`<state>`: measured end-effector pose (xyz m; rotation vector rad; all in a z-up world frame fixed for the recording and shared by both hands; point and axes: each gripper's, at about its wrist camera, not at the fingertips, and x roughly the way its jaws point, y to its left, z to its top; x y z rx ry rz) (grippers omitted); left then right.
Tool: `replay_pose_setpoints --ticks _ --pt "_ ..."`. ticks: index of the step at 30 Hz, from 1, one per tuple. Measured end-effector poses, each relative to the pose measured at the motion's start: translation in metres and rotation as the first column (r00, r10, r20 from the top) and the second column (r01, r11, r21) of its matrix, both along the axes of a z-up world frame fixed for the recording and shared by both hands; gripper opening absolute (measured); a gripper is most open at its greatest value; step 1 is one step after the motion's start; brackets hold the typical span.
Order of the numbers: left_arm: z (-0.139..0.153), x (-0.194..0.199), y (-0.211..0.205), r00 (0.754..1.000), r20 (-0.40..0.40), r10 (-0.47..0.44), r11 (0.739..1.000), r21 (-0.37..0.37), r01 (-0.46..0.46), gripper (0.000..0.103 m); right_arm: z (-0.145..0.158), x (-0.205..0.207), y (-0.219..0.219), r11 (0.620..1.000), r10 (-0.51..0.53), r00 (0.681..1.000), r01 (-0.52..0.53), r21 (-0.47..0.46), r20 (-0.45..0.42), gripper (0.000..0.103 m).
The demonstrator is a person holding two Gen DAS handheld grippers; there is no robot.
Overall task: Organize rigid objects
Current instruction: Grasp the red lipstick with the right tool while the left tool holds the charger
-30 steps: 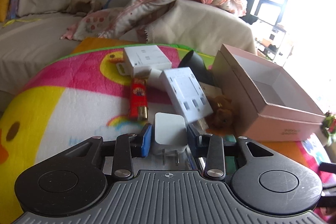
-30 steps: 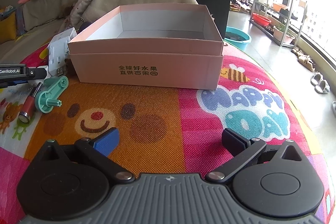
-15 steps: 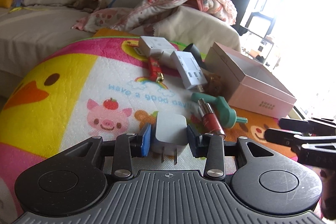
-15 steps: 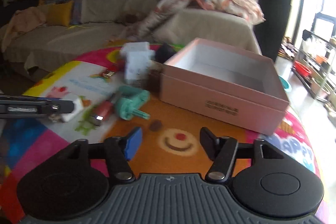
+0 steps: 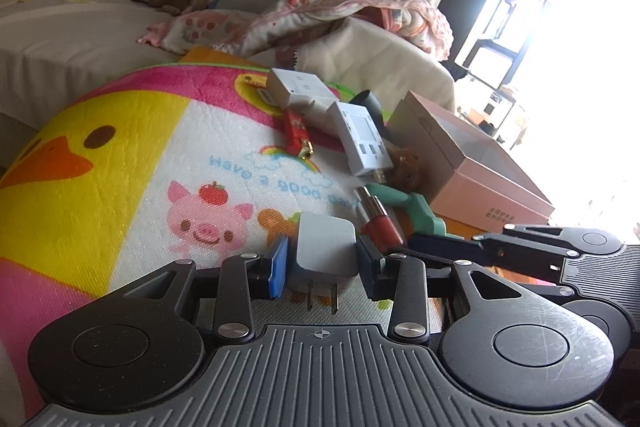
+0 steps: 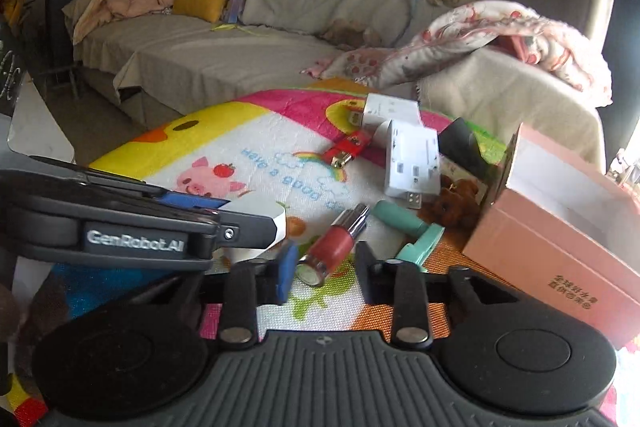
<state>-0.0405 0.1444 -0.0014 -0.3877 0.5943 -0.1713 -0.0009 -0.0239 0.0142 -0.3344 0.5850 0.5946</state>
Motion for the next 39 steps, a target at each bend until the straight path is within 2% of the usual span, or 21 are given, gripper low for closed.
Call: replay_pose_setpoints --ticks 4,7,10,12,13,15,16,17,20,23,27,29,32,33,35,37,39 --pt "0.0 0.0 0.0 1.0 0.0 0.0 1.0 0.001 0.0 0.041 0.003 -0.003 -0.014 1.0 0.0 1.0 0.0 0.0 -0.031 0.016" --pt "0.0 0.0 0.0 1.0 0.0 0.0 1.0 0.002 0.0 0.041 0.005 -0.008 -0.037 1.0 -0.021 0.999 0.021 -0.006 -0.048 0.008" --pt "0.0 0.0 0.0 1.0 0.0 0.0 1.0 0.001 0.0 0.041 0.004 -0.014 -0.064 0.992 -0.099 0.995 0.1 -0.072 0.01 0.008" --pt "0.0 0.0 0.0 1.0 0.0 0.0 1.0 0.0 0.0 0.041 0.002 -0.012 -0.079 0.976 -0.18 0.982 0.185 -0.116 0.054 0.013" --pt "0.0 -0.001 0.001 1.0 0.001 0.004 1.0 0.0 -0.004 0.04 0.001 -0.01 -0.085 0.97 -0.205 0.978 0.21 -0.121 0.047 0.019" --pt "0.001 -0.003 0.004 1.0 0.004 0.014 1.0 -0.009 -0.014 0.04 0.001 -0.009 -0.096 0.97 -0.233 0.972 0.232 -0.077 -0.008 0.04" --pt "0.001 -0.004 0.006 1.0 0.001 0.02 1.0 -0.01 -0.02 0.04 0.002 -0.011 -0.097 0.971 -0.235 0.972 0.233 -0.05 -0.027 0.056" --pt "0.002 -0.006 0.008 1.0 -0.003 0.027 1.0 0.003 -0.027 0.04 0.002 -0.015 -0.096 0.973 -0.23 0.973 0.229 -0.024 -0.036 0.062" --pt "0.005 -0.012 0.013 0.999 -0.007 0.047 0.998 0.047 -0.047 0.04 -0.001 -0.029 -0.08 0.986 -0.167 0.985 0.167 0.003 -0.044 0.062" --pt "0.004 -0.016 0.021 0.998 -0.007 0.059 0.998 0.025 -0.058 0.04 -0.002 -0.032 -0.058 0.993 -0.114 0.991 0.117 0.028 -0.075 0.062" --pt "0.003 -0.017 0.02 0.998 0.0 0.065 0.998 0.023 -0.065 0.04 -0.003 -0.018 -0.032 0.993 -0.116 0.989 0.118 0.021 -0.088 0.056" --pt "0.003 -0.018 0.02 0.998 0.005 0.067 0.997 0.026 -0.067 0.04 -0.003 -0.012 -0.028 0.988 -0.15 0.988 0.149 -0.025 -0.029 0.056" --pt "0.002 -0.019 0.021 0.997 0.009 0.075 0.997 0.007 -0.075 0.04 -0.002 -0.004 -0.03 0.964 -0.245 0.967 0.251 -0.093 0.074 0.057" --pt "0.002 -0.02 0.022 0.997 0.011 0.079 0.997 0.002 -0.079 0.04 -0.001 -0.004 -0.032 0.962 -0.256 0.964 0.261 -0.083 0.07 0.058" --pt "0.001 -0.021 0.023 0.996 0.014 0.091 0.996 -0.005 -0.091 0.04 0.0 -0.008 -0.035 0.968 -0.249 0.968 0.249 -0.039 0.019 0.077" --pt "0.002 -0.024 0.026 0.994 0.021 0.111 0.994 -0.013 -0.111 0.04 -0.002 -0.013 -0.032 0.968 -0.249 0.968 0.249 0.009 -0.034 0.083" --pt "0.002 -0.026 0.028 0.991 0.026 0.134 0.991 -0.024 -0.133 0.04 -0.007 -0.012 -0.023 0.959 -0.277 0.955 0.283 0.038 -0.107 0.083"
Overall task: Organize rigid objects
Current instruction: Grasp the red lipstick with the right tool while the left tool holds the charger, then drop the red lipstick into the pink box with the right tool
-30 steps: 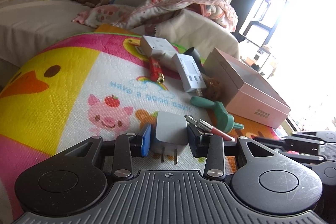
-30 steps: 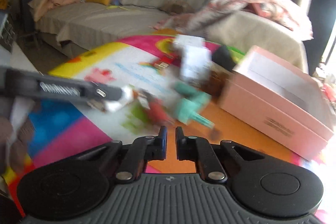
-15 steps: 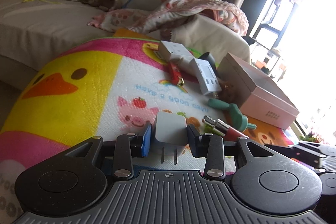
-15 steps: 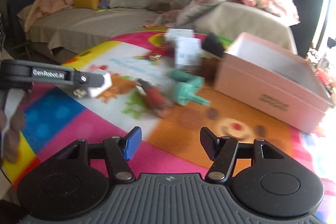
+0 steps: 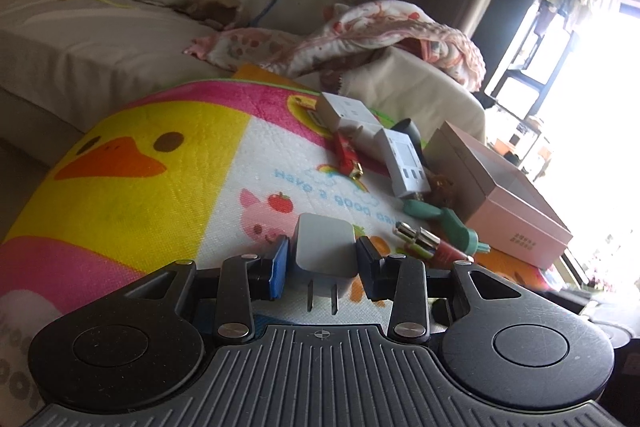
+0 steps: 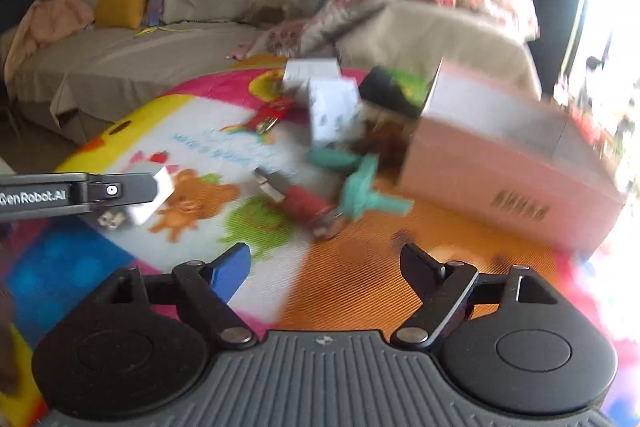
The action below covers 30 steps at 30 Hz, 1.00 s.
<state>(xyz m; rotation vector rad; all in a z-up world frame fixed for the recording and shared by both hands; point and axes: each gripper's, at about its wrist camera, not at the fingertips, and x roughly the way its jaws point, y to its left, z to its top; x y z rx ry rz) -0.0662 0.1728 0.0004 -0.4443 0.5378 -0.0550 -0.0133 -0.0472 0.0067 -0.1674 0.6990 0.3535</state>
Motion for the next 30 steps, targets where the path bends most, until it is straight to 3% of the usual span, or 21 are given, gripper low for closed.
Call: replay_pose_setpoints --ticks 1,8,14,17,23,26,30 --pt "0.0 -0.001 0.001 1.0 0.003 0.008 1.0 -0.006 -0.008 0.04 -0.002 0.003 0.005 0.999 -0.022 0.999 0.023 0.027 -0.038 0.085" --pt "-0.001 -0.003 0.008 0.999 0.011 0.032 0.999 -0.043 -0.031 0.04 0.0 0.03 0.032 0.966 -0.211 0.974 0.221 0.136 -0.085 0.087" --pt "-0.002 -0.003 0.01 0.999 0.013 0.029 0.997 -0.066 -0.028 0.04 -0.005 0.045 0.054 0.946 -0.296 0.953 0.301 0.117 -0.058 0.087" --pt "-0.002 -0.003 0.011 1.0 0.013 0.028 0.997 -0.066 -0.027 0.04 -0.004 0.047 0.056 0.942 -0.32 0.946 0.323 0.093 -0.048 0.079" --pt "-0.001 -0.003 0.005 1.0 0.017 -0.02 0.999 -0.045 0.021 0.04 0.004 0.033 0.036 0.983 -0.172 0.983 0.176 0.054 -0.072 0.078" --pt "0.004 -0.004 -0.01 0.99 0.016 -0.139 0.99 -0.004 0.139 0.04 0.013 0.006 0.009 0.996 -0.086 0.996 0.086 0.005 -0.011 0.078" --pt "0.027 -0.005 -0.045 0.946 0.022 -0.323 0.946 0.028 0.322 0.04 0.035 -0.027 -0.044 0.995 -0.049 0.993 0.057 -0.078 0.106 0.078"
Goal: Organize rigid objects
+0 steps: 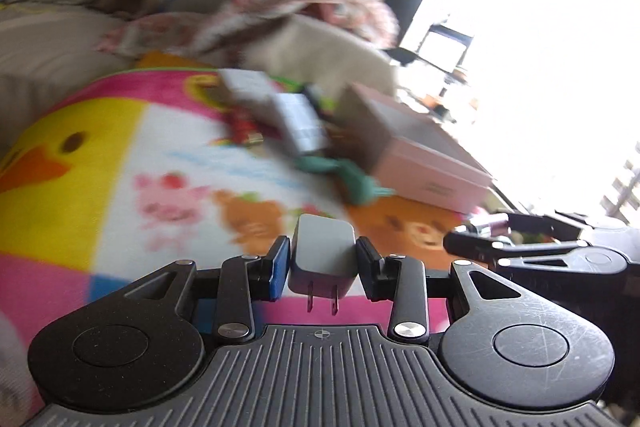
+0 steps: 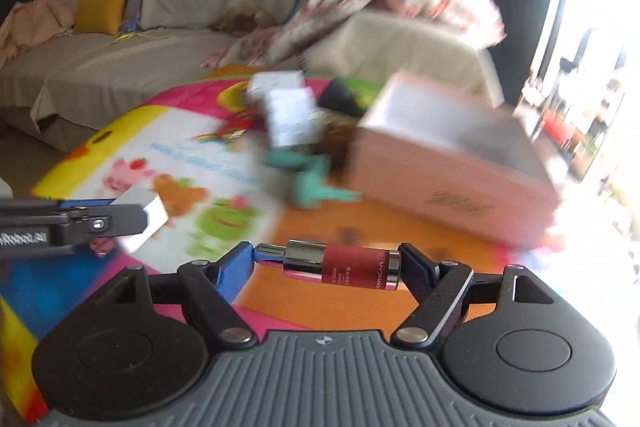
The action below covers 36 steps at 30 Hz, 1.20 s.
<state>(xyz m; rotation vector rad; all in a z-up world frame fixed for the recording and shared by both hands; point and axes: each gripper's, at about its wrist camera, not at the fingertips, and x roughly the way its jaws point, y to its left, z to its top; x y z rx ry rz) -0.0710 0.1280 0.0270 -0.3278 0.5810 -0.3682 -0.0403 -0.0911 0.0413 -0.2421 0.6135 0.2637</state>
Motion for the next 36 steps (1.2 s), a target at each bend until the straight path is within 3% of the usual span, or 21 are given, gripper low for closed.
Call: replay_pose_setpoints --ticks 4,8,11,13,15,18,23,26,31,36 --pt "0.064 0.023 -0.038 0.982 0.155 -0.107 0.993 0.066 0.098 0.04 0.037 -0.018 -0.055 0.998 -0.057 0.984 0.06 -0.013 0.168 0.078" --pt "0.131 0.087 -0.084 0.947 0.285 -0.151 0.987 0.103 0.127 0.04 0.074 -0.003 -0.081 0.995 -0.091 0.923 0.102 -0.01 0.373 0.078" --pt "0.154 0.152 -0.118 0.95 0.252 -0.183 0.983 0.078 0.168 0.041 0.094 0.036 -0.088 0.995 -0.099 0.894 0.097 0.028 0.437 0.081" --pt "0.146 0.188 -0.135 0.968 0.172 -0.185 0.982 0.077 0.174 0.041 0.096 0.062 -0.091 0.994 -0.11 0.892 0.096 0.055 0.438 0.091" --pt "0.129 0.2 -0.138 0.977 0.129 -0.171 0.983 0.085 0.161 0.041 0.089 0.074 -0.094 0.986 -0.165 0.905 0.14 0.089 0.392 0.094" --pt "0.104 0.188 -0.121 0.982 0.128 -0.14 0.988 0.089 0.129 0.041 0.059 0.06 -0.104 0.981 -0.161 0.936 0.116 0.158 0.314 0.103" --pt "0.056 0.162 -0.062 0.996 0.082 0.029 0.991 0.124 -0.039 0.041 0.0 0.039 -0.107 0.972 -0.159 0.978 0.132 0.193 0.136 0.103" --pt "0.031 0.152 -0.024 0.989 0.02 0.144 0.985 0.095 -0.145 0.041 -0.022 0.037 -0.097 0.97 -0.116 0.993 0.106 0.219 0.031 0.103" --pt "0.008 0.131 0.02 0.955 -0.02 0.296 0.95 0.109 -0.293 0.041 -0.034 0.031 -0.078 0.972 -0.097 0.995 0.087 0.22 0.035 0.103" --pt "0.006 0.121 0.02 0.957 -0.004 0.289 0.945 0.159 -0.284 0.041 -0.029 0.02 -0.079 0.971 -0.114 0.988 0.087 0.223 0.107 0.103"
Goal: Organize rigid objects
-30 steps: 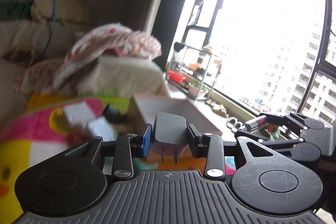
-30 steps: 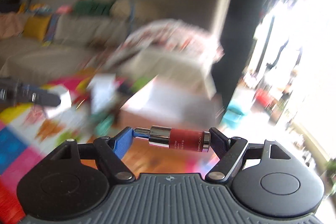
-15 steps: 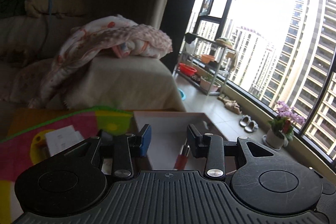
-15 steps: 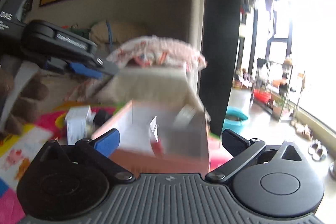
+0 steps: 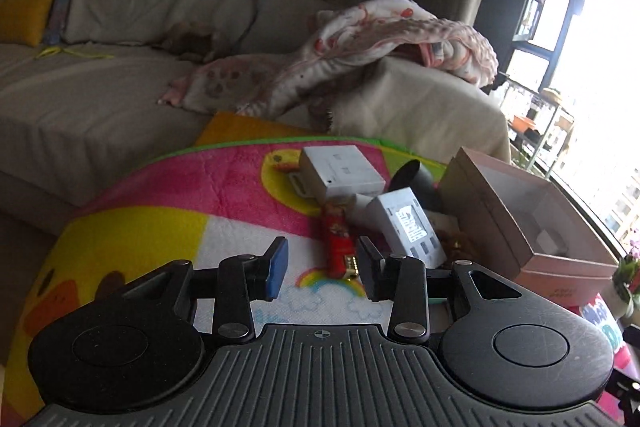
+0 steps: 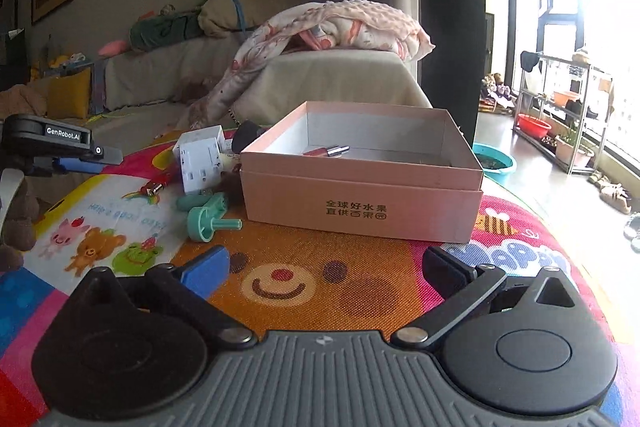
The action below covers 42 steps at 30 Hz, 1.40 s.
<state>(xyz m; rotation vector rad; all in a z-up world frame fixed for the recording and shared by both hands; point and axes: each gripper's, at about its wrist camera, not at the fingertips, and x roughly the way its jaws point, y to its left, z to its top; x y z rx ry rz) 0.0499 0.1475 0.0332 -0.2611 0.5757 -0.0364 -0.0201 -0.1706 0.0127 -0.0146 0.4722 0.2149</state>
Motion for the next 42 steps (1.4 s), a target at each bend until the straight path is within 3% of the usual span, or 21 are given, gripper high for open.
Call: replay_pose_setpoints --ticks 6,13,20,25,27,31,32,36,42 --pt "-0.007 0.012 -0.03 0.992 -0.005 -0.123 0.992 0.02 0.123 0.041 -0.001 -0.002 0.0 1.0 -0.014 1.0 0.014 -0.005 0.009 0.103" --pt "-0.004 0.022 -0.035 0.993 -0.015 -0.113 0.993 -0.017 0.113 0.041 -0.003 0.002 -0.003 0.999 -0.034 0.999 0.035 0.012 -0.019 0.103" --pt "-0.004 0.016 -0.074 0.943 -0.021 -0.332 0.943 -0.022 0.331 0.041 -0.006 0.01 -0.007 0.998 -0.038 0.997 0.041 0.039 -0.062 0.103" --pt "-0.007 0.035 -0.09 0.941 -0.049 -0.336 0.939 0.053 0.338 0.041 -0.007 0.014 -0.011 0.996 -0.051 0.995 0.056 0.063 -0.081 0.103" --pt "-0.012 0.048 -0.083 0.94 -0.073 -0.335 0.942 0.003 0.336 0.041 -0.007 0.014 -0.012 0.996 -0.052 0.995 0.058 0.07 -0.085 0.103" --pt "-0.016 0.074 -0.07 0.937 -0.065 -0.343 0.926 -0.189 0.326 0.041 -0.008 0.015 -0.014 0.995 -0.052 0.994 0.06 0.084 -0.092 0.103" --pt "-0.014 0.078 -0.073 0.937 -0.063 -0.344 0.926 -0.186 0.328 0.041 -0.008 0.016 -0.015 0.994 -0.052 0.994 0.06 0.087 -0.095 0.103" --pt "-0.01 0.092 -0.104 0.93 -0.112 -0.349 0.934 0.041 0.355 0.039 -0.009 0.019 -0.018 0.992 -0.054 0.992 0.067 0.108 -0.115 0.103" --pt "-0.016 0.094 -0.107 0.91 -0.139 -0.391 0.918 0.018 0.397 0.031 -0.013 0.025 -0.028 0.982 -0.078 0.984 0.103 0.158 -0.158 0.103"
